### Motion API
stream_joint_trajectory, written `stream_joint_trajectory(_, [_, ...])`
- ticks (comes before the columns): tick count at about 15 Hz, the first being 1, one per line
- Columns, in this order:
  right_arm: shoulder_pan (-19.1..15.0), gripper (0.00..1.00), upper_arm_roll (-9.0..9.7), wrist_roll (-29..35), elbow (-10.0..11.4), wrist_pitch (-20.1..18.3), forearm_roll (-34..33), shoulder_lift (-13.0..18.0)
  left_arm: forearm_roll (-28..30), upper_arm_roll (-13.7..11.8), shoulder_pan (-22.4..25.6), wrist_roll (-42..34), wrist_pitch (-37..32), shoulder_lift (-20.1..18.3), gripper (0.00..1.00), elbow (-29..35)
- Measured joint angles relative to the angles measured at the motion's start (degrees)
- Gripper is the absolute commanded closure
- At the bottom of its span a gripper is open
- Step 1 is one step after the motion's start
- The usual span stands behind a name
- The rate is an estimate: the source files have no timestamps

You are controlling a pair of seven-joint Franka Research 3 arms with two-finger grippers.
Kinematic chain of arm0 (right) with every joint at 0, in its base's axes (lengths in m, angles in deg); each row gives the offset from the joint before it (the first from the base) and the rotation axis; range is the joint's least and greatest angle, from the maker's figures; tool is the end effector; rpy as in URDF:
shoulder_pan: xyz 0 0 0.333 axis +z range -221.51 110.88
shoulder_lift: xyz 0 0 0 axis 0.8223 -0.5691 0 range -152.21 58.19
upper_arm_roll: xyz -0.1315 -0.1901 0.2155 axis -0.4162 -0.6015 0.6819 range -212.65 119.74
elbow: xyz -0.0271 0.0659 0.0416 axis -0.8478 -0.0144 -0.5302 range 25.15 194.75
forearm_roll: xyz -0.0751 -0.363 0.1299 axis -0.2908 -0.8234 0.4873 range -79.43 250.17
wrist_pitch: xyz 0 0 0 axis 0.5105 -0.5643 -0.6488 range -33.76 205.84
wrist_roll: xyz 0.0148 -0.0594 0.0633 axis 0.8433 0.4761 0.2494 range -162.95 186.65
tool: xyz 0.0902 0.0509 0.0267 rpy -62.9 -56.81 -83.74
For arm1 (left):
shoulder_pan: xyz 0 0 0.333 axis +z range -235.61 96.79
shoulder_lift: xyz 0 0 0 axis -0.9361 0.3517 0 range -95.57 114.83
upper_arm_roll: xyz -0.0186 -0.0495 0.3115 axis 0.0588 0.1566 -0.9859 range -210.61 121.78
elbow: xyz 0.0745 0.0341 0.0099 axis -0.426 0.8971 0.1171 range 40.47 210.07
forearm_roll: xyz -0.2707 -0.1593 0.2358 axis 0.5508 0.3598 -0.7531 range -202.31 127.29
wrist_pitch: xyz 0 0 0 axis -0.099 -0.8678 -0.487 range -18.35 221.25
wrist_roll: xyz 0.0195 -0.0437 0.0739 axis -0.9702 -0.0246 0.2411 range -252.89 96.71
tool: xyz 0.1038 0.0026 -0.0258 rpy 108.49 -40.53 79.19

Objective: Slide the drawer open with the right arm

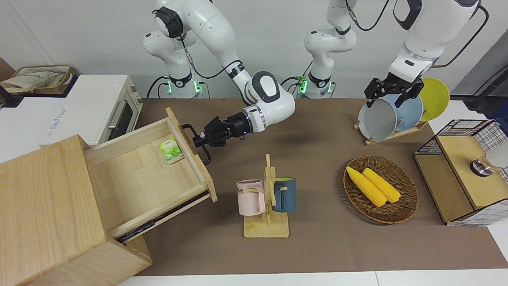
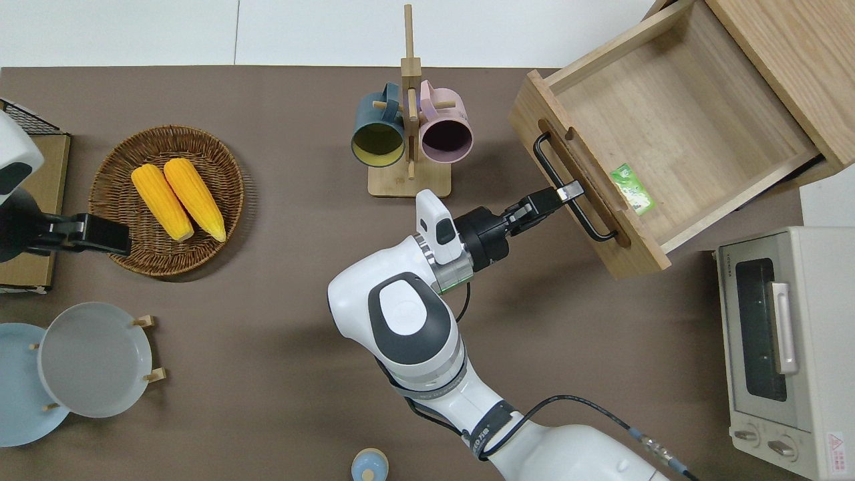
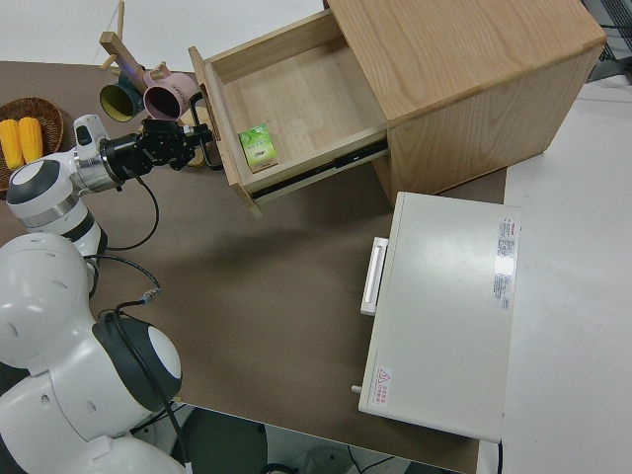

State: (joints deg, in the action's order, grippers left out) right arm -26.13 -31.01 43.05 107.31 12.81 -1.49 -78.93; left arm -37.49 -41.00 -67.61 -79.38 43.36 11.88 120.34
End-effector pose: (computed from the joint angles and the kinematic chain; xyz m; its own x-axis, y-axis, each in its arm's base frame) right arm 0.5719 0.3341 0.3919 0.9055 0.4242 -0.0103 0.0195 -0.0173 0.9997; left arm 0.5612 -0.0151 0.6261 0.9982 -0.0508 -0.0331 -0.0507 -0.9987 0.0033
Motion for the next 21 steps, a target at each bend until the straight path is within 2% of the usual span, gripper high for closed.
stream_joint_trajectory(1, [0.0, 0.765, 0.00, 0.0, 0.0, 0.0, 0.0, 0.0, 0.0, 0.0, 0.0, 0.0, 0.0, 0.0, 0.01, 0.0])
stream_joint_trajectory(2, [0.0, 0.453, 0.00, 0.0, 0.0, 0.0, 0.0, 0.0, 0.0, 0.0, 0.0, 0.0, 0.0, 0.0, 0.01, 0.0])
stream_joint_trajectory(3, [0.0, 0.005, 0.00, 0.0, 0.0, 0.0, 0.0, 0.0, 0.0, 0.0, 0.0, 0.0, 0.0, 0.0, 0.01, 0.0])
stream_joint_trajectory(10, [0.1, 0.011, -0.02, -0.6, -1.7, -0.8, 1.0, 0.1, 0.0, 0.0, 0.0, 0.0, 0.0, 0.0, 0.01, 0.0])
stream_joint_trajectory(17, [1.9, 0.011, -0.01, -0.6, -1.8, -1.1, 1.3, 0.1, 0.0, 0.0, 0.0, 0.0, 0.0, 0.0, 0.01, 0.0])
stream_joint_trajectory(19, [3.0, 0.011, 0.00, -0.6, -2.7, -1.1, 2.6, 0.1, 0.0, 0.0, 0.0, 0.0, 0.0, 0.0, 0.01, 0.0])
stream_joint_trajectory(21, [4.4, 0.011, 0.01, -0.6, -4.5, -1.3, 5.0, 0.2, 0.0, 0.0, 0.0, 0.0, 0.0, 0.0, 0.01, 0.0])
